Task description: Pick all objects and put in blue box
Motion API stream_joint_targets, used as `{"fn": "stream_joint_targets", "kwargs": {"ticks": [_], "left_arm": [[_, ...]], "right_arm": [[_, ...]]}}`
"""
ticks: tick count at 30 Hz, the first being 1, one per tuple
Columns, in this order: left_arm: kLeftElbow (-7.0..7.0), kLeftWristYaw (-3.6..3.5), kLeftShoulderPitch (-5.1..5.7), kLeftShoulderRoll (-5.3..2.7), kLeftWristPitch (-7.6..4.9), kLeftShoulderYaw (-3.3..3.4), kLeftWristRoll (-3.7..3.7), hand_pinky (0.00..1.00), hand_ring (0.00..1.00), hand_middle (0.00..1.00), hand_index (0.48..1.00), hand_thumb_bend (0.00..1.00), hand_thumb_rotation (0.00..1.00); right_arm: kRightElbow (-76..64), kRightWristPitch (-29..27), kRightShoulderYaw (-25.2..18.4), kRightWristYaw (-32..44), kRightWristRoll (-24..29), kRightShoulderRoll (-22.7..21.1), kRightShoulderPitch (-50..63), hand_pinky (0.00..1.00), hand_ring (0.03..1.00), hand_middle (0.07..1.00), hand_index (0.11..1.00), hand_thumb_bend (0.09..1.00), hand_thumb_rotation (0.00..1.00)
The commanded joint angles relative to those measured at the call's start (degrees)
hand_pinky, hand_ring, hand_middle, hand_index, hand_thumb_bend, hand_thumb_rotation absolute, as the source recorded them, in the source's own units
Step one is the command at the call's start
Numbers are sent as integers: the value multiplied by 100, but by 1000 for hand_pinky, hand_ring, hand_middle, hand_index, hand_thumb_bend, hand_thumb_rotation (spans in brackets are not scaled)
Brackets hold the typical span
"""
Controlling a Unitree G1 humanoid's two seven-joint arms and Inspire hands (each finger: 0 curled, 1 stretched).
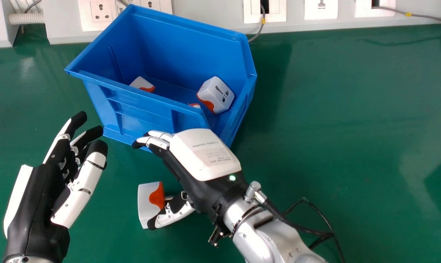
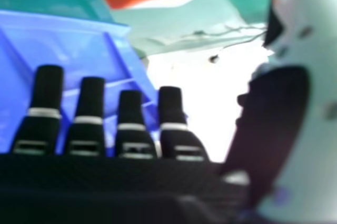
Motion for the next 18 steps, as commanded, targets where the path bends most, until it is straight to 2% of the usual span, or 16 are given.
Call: {"fn": "stream_joint_targets", "kwargs": {"ticks": [1, 9, 18], "left_arm": [[-46, -30, -2, 14, -109, 34, -45, 793, 874, 883, 931, 359, 622], [-37, -69, 7, 0, -118, 65, -84, 799, 878, 886, 933, 363, 630], [-96, -52, 17, -3, -86, 51, -84, 806, 882, 889, 934, 369, 637]], "right_arm": [[-239, 50, -11, -140, 14, 70, 97, 680, 809, 877, 826, 791, 237], [-416, 435, 144, -148, -133, 174, 402, 684, 812, 880, 831, 795, 250], [-165, 845, 312, -254, -183, 299, 436, 676, 804, 864, 816, 794, 252]]}}
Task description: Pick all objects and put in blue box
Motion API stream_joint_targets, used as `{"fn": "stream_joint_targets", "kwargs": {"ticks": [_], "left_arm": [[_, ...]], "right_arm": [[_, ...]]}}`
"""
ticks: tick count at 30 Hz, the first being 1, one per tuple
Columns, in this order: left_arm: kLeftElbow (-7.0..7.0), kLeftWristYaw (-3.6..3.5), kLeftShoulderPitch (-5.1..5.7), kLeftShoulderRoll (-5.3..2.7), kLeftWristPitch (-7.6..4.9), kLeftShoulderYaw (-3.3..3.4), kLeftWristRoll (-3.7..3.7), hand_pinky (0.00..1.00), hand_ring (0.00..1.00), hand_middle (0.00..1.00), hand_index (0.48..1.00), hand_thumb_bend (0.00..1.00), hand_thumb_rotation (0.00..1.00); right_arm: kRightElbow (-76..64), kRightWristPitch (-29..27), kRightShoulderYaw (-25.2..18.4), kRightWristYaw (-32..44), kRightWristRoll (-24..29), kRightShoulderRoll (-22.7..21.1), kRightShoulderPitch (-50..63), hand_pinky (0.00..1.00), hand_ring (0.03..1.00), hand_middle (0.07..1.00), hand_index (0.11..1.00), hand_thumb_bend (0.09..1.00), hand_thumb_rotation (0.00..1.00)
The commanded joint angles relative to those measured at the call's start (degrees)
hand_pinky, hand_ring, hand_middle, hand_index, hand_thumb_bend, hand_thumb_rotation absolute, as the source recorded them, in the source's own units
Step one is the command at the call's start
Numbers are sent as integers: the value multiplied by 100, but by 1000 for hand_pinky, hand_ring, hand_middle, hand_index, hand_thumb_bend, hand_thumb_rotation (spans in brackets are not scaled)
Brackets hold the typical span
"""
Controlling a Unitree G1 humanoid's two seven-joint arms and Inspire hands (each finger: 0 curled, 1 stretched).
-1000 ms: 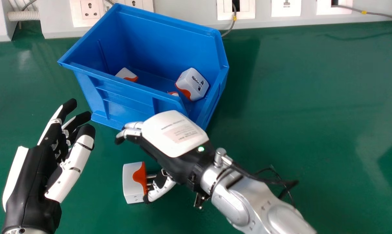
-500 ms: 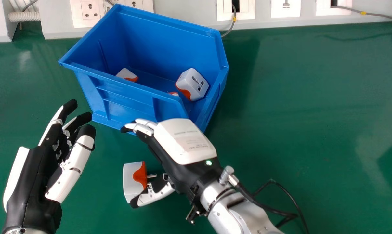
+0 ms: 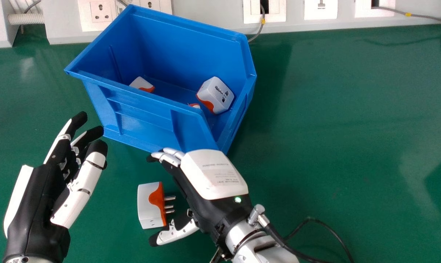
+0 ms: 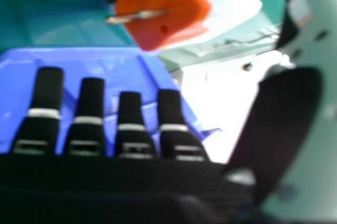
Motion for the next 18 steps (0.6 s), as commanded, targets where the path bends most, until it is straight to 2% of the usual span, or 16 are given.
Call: {"fn": "stream_joint_targets", "kwargs": {"ticks": [1, 11, 18], "left_arm": [[-115, 4, 19, -2, -81, 28, -26, 807, 882, 889, 934, 369, 639], [-141, 21, 12, -17, -52, 9, -31, 809, 882, 890, 935, 369, 642], [-165, 34, 9, -27, -37, -6, -19, 809, 883, 891, 935, 368, 644]], "right_arm": [[71, 79, 42, -72, -78, 157, -136, 674, 803, 863, 815, 794, 251], [586, 435, 102, 55, 27, 407, -506, 680, 806, 870, 819, 784, 232], [856, 480, 166, 51, 45, 471, -740, 692, 812, 877, 821, 774, 226]]}}
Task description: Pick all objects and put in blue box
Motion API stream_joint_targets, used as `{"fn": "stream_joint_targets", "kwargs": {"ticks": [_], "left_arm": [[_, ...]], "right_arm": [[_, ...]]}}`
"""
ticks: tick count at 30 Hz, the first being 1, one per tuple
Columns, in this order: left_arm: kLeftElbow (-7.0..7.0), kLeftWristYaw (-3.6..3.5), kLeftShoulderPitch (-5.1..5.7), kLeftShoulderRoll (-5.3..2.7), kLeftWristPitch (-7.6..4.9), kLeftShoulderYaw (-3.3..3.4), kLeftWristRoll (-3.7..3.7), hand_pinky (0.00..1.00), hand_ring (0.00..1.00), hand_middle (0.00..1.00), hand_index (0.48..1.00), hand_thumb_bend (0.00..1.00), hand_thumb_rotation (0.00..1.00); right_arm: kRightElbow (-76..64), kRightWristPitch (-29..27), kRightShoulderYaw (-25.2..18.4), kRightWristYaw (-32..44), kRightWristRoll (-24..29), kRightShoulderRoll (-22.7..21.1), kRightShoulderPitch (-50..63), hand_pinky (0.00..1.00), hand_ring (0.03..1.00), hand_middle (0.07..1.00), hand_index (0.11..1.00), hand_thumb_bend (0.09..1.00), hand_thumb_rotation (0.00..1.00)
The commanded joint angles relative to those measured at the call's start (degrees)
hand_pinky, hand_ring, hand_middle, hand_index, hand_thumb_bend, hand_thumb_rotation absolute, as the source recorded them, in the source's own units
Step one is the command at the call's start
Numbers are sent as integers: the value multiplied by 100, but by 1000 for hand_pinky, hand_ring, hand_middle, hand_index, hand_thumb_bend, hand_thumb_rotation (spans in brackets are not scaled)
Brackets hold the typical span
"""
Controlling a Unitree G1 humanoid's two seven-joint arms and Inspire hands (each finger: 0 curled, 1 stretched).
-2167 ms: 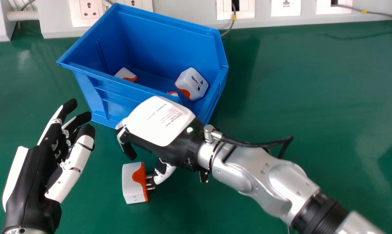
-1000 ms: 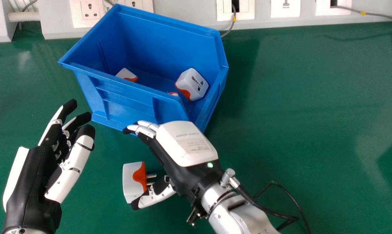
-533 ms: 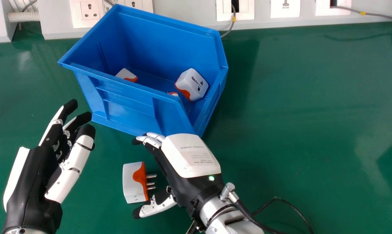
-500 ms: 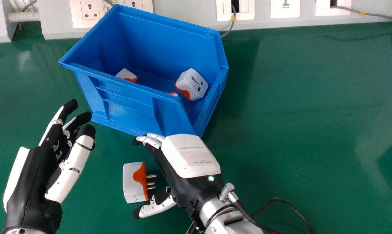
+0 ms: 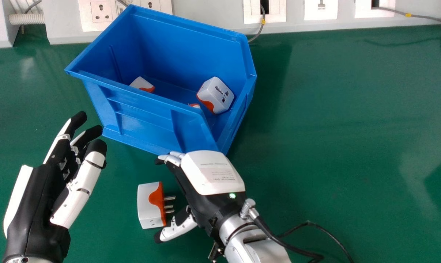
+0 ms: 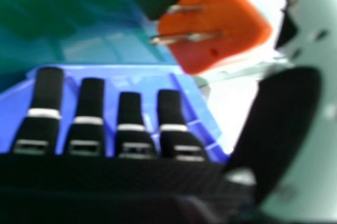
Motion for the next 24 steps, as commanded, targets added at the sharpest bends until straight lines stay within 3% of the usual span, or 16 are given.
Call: {"fn": "stream_joint_targets", "kwargs": {"ticks": [1, 24], "left_arm": [[-135, 30, -1, -13, -36, -2, 0, 809, 883, 891, 935, 368, 644], [-159, 47, -38, -15, 17, -18, 9, 810, 884, 891, 936, 363, 644]], "right_arm": [[36, -12, 46, -49, -6, 167, -172, 693, 813, 878, 821, 772, 226], [436, 72, 152, -182, 35, 404, -407, 700, 816, 884, 803, 764, 222]]}}
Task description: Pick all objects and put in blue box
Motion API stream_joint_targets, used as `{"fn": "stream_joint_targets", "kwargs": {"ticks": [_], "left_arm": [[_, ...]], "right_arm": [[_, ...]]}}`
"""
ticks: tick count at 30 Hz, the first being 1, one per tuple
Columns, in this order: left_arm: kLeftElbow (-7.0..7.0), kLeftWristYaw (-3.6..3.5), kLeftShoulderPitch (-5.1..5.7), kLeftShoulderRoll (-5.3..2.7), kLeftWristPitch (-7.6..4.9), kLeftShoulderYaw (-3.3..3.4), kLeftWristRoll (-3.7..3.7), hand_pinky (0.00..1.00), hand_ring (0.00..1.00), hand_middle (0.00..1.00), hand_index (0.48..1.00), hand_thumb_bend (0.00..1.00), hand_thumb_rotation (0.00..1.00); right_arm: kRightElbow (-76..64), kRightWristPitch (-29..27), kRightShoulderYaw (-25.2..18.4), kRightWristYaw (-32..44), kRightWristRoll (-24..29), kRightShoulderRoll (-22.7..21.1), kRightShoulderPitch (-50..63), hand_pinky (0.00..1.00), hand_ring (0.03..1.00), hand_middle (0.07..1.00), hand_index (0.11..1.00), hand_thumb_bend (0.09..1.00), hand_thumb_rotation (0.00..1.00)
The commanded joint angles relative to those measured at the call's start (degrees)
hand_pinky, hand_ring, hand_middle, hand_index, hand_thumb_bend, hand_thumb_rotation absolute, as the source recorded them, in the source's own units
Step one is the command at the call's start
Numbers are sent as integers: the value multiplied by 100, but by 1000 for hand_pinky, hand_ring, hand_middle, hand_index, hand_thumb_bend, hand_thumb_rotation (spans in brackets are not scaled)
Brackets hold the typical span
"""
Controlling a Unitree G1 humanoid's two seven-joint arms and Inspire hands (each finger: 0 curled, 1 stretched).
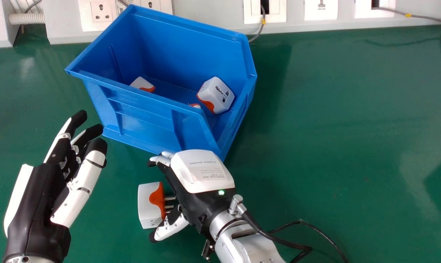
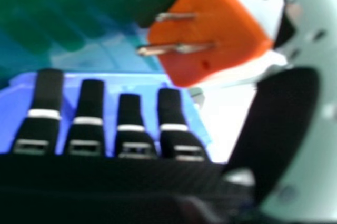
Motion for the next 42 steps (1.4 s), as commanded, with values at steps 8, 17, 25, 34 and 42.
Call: {"fn": "stream_joint_targets", "kwargs": {"ticks": [8, 17, 25, 34, 42], "left_arm": [[-169, 46, -41, -19, 17, -16, 9, 811, 884, 891, 936, 362, 643], [-242, 76, -57, -32, 100, -44, 17, 811, 884, 892, 937, 361, 644], [-303, 114, -33, -38, 143, -73, 9, 810, 884, 891, 936, 365, 645], [-431, 128, 37, -66, 190, -95, -1, 810, 884, 891, 936, 363, 644], [-528, 128, 111, -128, 201, -134, -2, 811, 885, 892, 937, 365, 646]], "right_arm": [[60, -64, 90, -131, 106, 260, -134, 699, 815, 879, 779, 764, 221], [493, -220, 67, -234, 257, 315, -281, 699, 814, 875, 768, 759, 204], [751, -148, 251, -129, 134, 257, -412, 687, 800, 854, 758, 755, 188], [815, -34, 430, -21, -38, 258, -555, 682, 794, 844, 750, 753, 178], [970, -44, 538, -133, -73, 274, -591, 667, 781, 833, 726, 764, 172]]}}
